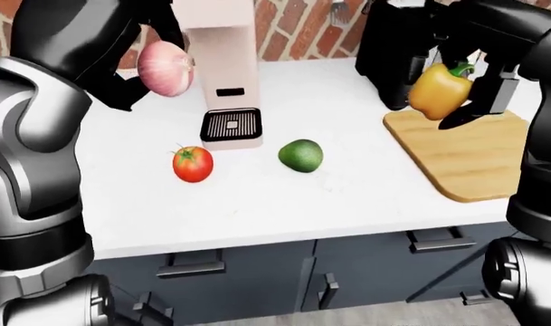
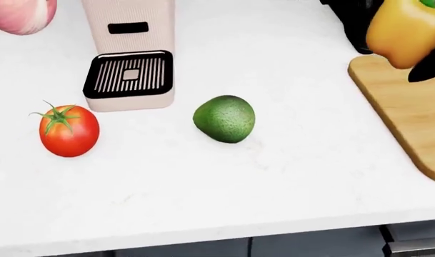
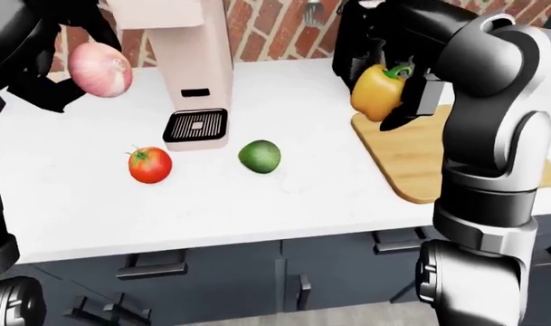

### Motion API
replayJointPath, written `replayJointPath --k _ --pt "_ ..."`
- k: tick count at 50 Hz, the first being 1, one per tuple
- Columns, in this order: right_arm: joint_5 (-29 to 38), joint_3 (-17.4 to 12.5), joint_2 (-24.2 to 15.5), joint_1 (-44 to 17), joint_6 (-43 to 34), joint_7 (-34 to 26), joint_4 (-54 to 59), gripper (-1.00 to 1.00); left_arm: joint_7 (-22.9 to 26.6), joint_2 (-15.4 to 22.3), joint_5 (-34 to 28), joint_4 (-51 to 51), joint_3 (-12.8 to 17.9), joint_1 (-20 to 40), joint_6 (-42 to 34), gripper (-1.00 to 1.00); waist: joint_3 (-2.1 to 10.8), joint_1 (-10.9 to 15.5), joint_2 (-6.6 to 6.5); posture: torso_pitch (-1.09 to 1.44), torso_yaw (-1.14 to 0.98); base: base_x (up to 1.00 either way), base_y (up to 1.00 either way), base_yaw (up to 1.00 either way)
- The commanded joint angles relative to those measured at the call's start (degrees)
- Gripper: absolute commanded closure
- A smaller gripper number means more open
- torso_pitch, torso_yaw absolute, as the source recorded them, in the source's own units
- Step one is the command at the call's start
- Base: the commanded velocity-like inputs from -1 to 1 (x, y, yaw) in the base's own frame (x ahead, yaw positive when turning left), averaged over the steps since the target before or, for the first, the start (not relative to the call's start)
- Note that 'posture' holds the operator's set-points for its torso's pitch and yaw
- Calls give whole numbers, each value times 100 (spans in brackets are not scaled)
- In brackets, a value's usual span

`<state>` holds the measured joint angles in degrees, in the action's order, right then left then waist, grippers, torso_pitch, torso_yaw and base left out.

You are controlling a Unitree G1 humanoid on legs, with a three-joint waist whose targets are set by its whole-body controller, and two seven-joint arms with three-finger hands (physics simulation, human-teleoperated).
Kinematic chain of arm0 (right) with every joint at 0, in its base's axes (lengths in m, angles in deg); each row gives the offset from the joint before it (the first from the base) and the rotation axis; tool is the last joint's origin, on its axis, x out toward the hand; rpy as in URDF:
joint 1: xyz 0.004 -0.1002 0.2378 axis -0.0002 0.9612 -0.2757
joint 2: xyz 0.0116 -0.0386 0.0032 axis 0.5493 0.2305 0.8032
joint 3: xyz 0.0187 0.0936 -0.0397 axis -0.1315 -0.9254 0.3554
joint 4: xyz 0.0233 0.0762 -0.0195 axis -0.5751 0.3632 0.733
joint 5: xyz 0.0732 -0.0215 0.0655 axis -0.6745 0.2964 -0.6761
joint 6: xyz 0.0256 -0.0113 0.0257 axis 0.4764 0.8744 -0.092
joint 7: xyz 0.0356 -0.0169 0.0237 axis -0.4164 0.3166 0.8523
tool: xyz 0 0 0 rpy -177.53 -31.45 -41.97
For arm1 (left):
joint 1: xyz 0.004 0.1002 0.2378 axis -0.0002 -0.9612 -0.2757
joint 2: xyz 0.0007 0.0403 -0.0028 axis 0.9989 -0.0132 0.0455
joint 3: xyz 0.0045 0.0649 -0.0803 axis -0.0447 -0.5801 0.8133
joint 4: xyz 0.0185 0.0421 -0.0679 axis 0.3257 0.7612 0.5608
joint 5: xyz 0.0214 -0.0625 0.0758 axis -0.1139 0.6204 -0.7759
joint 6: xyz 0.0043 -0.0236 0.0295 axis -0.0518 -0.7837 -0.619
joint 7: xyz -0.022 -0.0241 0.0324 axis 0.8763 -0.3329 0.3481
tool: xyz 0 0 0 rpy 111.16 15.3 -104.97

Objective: Place the avocado, onion, tomato and bell pepper on the cutting board.

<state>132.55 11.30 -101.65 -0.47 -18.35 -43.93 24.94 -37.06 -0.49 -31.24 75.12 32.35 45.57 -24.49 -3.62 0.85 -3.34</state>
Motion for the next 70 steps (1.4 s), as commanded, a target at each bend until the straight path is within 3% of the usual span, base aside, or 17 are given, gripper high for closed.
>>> replayJointPath --k 1,8,12,22,25,26,28,35,38,39,40,47,51,60,62,64,70 --pt "6 -184 -143 -269 -13 135 -129 100 -87 87 66 -183 83 280 -19 100 199 -73 -85 0 0 -2 -16 0" --pt "-9 -202 -171 -264 -38 120 -139 100 -78 81 72 -174 61 310 -38 100 183 -87 208 0 0 -2 -16 0" --pt "-36 -204 -210 -317 -68 89 -151 100 -58 71 72 -180 49 335 -47 100 293 -17 654 0 0 -2 -16 0" --pt "-21 -174 -208 -354 -69 119 -106 100 -84 62 49 -116 31 355 -8 100 105 -32 154 0 0 -2 -16 0" --pt "-10 -176 -179 -306 -57 124 -112 100 -90 65 54 -127 51 322 2 100 207 -67 -240 0 0 -2 -16 0" --pt "-9 -177 -179 -307 -57 123 -112 100 -91 66 54 -126 51 322 2 100 166 -37 -13 0 0 -2 -16 0" --pt "-13 -187 -191 -324 -63 107 -121 100 -78 69 63 -149 61 312 -11 100 199 -77 -87 0 0 -1 -16 0" --pt "-2 -196 -183 -265 -80 105 -155 100 -76 76 86 -169 67 304 -22 100 179 -81 266 0 0 -2 -16 0" --pt "-5 -200 -180 -261 -91 104 -165 100 -76 75 89 -171 65 300 -20 100 282 -71 838 0 0 -1 -16 0" --pt "-3 -203 -170 -225 -96 107 -189 100 -79 74 87 -172 66 286 -18 100 185 -86 528 0 0 -3 -16 0" --pt "-5 -204 -173 -221 -99 98 -195 100 -80 77 85 -173 67 279 -14 100 207 -70 616 0 0 -2 -16 0" --pt "-10 -199 -171 -231 -105 100 -194 100 -87 76 83 -172 72 263 -9 100 117 -25 252 0 0 -2 -16 0" --pt "-9 -204 -172 -221 -110 108 -197 100 -80 71 82 -191 71 248 -11 100 182 -64 -146 0 0 -2 -16 0" --pt "-20 -215 -185 -226 -134 65 -225 100 -73 45 74 -174 51 243 8 100 176 -93 156 0 0 -2 -16 0" --pt "-24 -221 -189 -210 -145 60 -247 100 -54 22 79 -214 49 240 -13 100 180 -75 333 0 0 -1 -16 0" --pt "-26 -224 -182 -165 -123 111 -226 100 -105 -1 58 -201 47 156 29 100 269 -63 729 0 0 -1 -16 0" --pt "-23 -194 -184 -244 -115 74 -208 100 -30 7 101 -243 57 192 3 100 174 -49 391 0 0 -1 -16 0"
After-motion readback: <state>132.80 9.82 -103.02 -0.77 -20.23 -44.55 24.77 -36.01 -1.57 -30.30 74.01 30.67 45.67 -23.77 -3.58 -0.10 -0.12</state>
